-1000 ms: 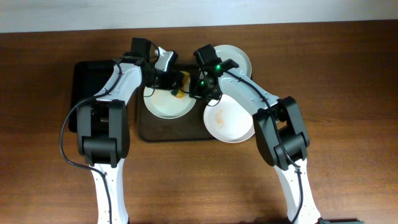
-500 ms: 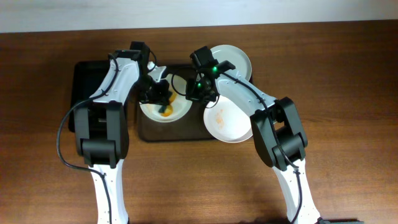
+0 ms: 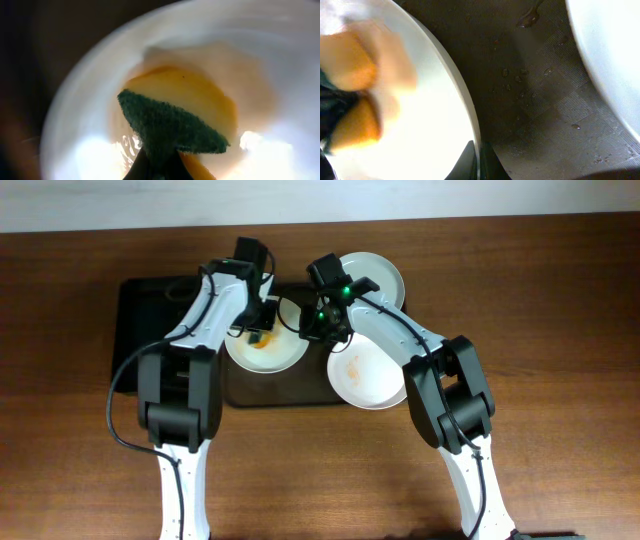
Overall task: Clean dirty plates on tray and stack at the side
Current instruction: 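Scrub the front-left plate with the sponge while the right gripper holds its rim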
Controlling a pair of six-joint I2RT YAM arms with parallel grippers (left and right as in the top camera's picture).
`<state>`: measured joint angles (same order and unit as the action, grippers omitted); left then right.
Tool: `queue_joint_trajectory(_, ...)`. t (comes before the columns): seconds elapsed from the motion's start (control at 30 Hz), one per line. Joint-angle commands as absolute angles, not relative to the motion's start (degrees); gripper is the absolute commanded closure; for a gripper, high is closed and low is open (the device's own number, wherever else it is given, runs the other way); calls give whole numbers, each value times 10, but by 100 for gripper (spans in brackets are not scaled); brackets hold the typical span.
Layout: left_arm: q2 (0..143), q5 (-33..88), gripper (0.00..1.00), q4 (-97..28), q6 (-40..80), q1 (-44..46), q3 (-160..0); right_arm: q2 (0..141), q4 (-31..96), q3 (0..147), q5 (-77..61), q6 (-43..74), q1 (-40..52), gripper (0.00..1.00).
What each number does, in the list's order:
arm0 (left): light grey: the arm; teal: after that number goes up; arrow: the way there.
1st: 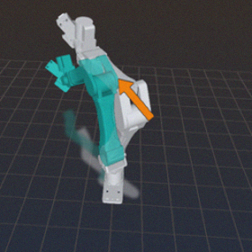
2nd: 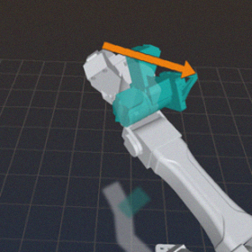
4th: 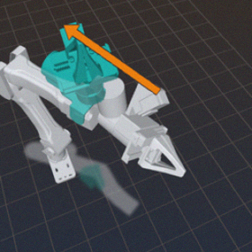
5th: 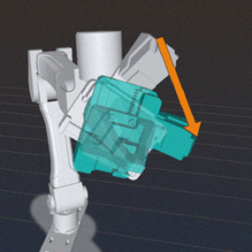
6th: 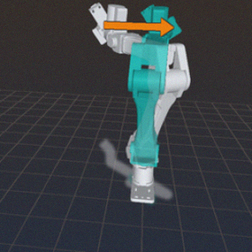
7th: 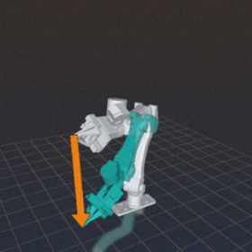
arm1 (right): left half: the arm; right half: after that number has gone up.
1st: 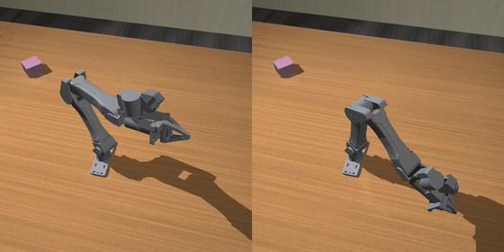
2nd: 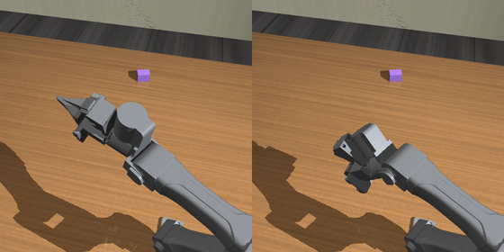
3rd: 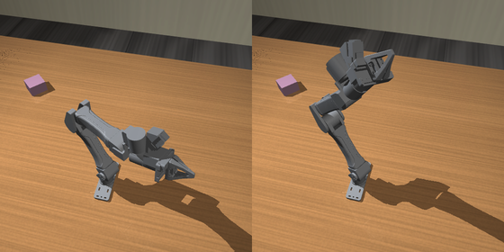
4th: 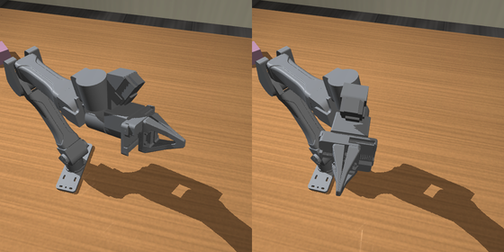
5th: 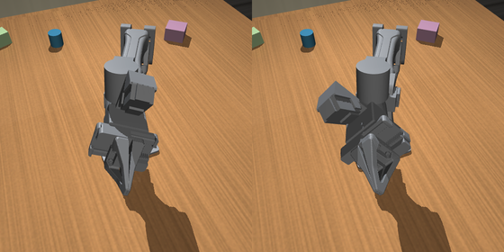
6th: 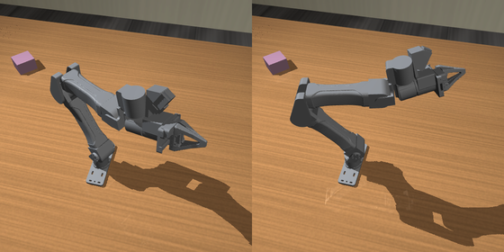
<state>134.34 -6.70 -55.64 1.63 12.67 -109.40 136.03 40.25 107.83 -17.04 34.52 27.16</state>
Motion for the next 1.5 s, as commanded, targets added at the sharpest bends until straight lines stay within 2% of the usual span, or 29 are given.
queue_joint_trajectory(0.0,1351,-296,99,-567,43,133,-1088,1364,404,1083,-166,346,269,96)
queue_joint_trajectory(0.07,1351,-328,99,-578,43,151,-1088,1364,403,1083,-168,346,269,96)
queue_joint_trajectory(0.17,1351,-275,99,-607,43,174,-1088,1364,401,1083,-174,346,269,96)
queue_joint_trajectory(0.2,1351,-190,99,-621,42,180,-1088,1364,401,1083,-175,346,266,96)
queue_joint_trajectory(0.23,1351,-23,99,-633,10,181,-1088,1364,401,1083,-178,346,264,96)
queue_joint_trajectory(0.27,1351,69,99,-639,-11,177,-1088,1364,401,1083,-182,346,261,96)
queue_joint_trajectory(0.3,1351,113,99,-643,-11,174,-1088,1364,401,1083,-186,346,260,96)
queue_joint_trajectory(0.67,1351,144,99,-611,-18,92,-1088,1365,357,1042,-328,328,207,96)
queue_joint_trajectory(0.73,1351,197,99,-599,-37,81,-1088,1365,339,1029,-343,328,205,96)
queue_joint_trajectory(0.8,1351,359,99,-598,-104,76,-1088,1365,335,1026,-343,322,207,96)
queue_joint_trajectory(0.87,1351,409,99,-596,-115,83,-1088,1365,333,1026,-343,322,207,96)
queue_joint_trajectory(1.0,1353,403,99,-553,-105,104,-1088,1365,334,1026,-343,322,207,96)
queue_joint_trajectory(1.2,1388,142,99,-474,77,91,-1088,1365,334,1026,-343,322,207,96)
queue_joint_trajectory(1.27,1394,53,99,-483,98,77,-1088,1365,335,1026,-343,322,207,96)
queue_joint_trajectory(1.37,1394,-3,99,-514,98,53,-1088,1365,336,1026,-343,322,207,96)
queue_joint_trajectory(1.47,1394,34,99,-593,66,32,-1088,1365,336,1026,-341,322,207,96)
